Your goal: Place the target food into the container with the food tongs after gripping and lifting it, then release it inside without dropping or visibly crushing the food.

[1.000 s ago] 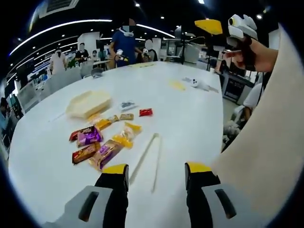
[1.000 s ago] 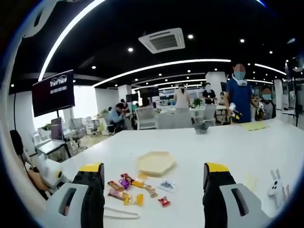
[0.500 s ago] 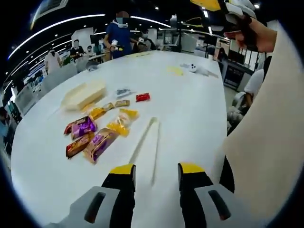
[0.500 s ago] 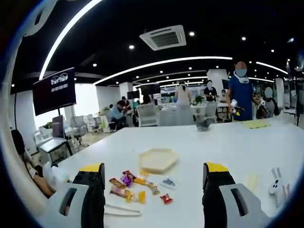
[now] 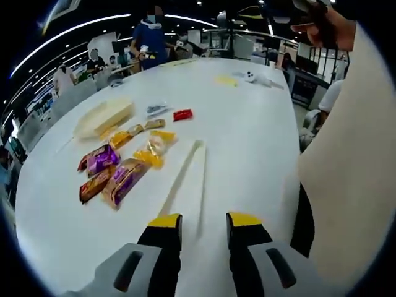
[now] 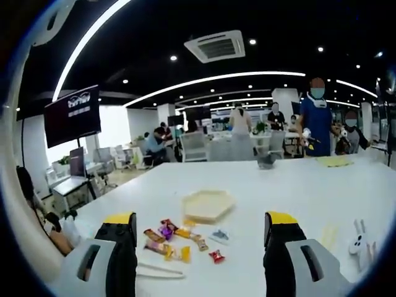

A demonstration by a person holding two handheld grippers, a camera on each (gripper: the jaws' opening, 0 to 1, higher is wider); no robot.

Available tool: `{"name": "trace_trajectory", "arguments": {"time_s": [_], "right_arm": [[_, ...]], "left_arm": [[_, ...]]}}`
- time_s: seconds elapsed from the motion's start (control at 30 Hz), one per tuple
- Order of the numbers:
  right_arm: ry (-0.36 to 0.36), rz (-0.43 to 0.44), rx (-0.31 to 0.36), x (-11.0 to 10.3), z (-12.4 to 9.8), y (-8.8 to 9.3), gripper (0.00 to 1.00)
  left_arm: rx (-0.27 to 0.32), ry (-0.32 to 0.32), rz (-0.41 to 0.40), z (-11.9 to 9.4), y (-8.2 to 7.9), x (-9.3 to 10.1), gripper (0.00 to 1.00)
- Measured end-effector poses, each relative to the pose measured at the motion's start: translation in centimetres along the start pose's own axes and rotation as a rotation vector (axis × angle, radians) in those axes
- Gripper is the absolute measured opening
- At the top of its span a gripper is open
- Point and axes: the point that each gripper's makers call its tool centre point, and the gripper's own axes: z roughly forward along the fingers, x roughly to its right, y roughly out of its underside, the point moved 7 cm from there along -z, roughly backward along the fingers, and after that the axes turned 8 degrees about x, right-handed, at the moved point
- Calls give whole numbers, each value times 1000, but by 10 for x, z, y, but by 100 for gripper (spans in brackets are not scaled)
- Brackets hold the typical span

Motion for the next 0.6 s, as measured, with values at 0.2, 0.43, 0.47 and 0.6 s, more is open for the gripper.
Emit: {"name": "trace_trajectory", "arguments": {"time_s": [0.2, 0.43, 0.47, 0.6], "right_arm": [[7, 45, -15, 4, 0, 2, 84], [17, 39, -15, 6, 0, 1, 84], [17, 40, -16, 6, 0, 1, 84], [21, 41, -20, 7, 0, 2, 84]], "left_arm": [[-43, -25, 79, 4, 2, -3, 20], [-59, -19, 116, 5, 3, -5, 18], [-60, -19, 117, 5, 3, -5, 18], [-70, -12, 122, 7, 5, -5, 16]]}}
